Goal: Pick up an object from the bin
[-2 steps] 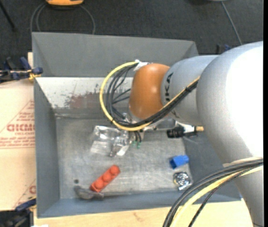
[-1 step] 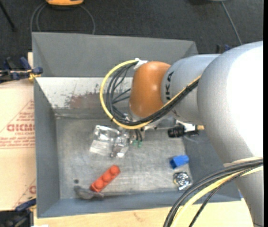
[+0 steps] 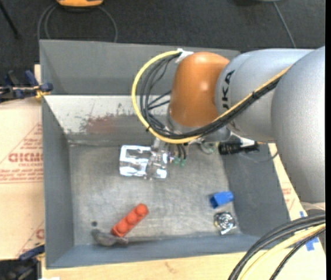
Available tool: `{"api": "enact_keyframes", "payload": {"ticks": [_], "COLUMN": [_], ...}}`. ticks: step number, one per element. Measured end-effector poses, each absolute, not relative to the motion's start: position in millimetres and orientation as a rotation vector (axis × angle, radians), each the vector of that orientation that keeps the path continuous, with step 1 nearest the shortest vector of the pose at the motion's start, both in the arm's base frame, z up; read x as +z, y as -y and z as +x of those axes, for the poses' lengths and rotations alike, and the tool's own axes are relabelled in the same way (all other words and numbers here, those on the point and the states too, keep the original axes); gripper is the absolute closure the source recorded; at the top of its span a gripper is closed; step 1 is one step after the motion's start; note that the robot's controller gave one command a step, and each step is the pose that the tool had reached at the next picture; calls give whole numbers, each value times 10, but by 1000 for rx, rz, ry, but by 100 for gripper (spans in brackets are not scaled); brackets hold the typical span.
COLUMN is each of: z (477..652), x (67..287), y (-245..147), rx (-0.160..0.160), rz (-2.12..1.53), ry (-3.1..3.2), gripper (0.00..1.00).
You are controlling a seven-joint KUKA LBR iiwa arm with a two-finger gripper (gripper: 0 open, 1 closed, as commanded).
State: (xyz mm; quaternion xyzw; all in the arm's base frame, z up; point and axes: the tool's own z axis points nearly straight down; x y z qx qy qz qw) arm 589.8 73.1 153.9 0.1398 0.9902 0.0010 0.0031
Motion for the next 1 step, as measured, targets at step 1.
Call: {"api": "enact_keyframes", "payload": {"ticks": [1], "z": [5907], "x": [2023], "y": [-724], "rx": [2], "rz": [431], "ry": [-3107], "gripper": [100]}}
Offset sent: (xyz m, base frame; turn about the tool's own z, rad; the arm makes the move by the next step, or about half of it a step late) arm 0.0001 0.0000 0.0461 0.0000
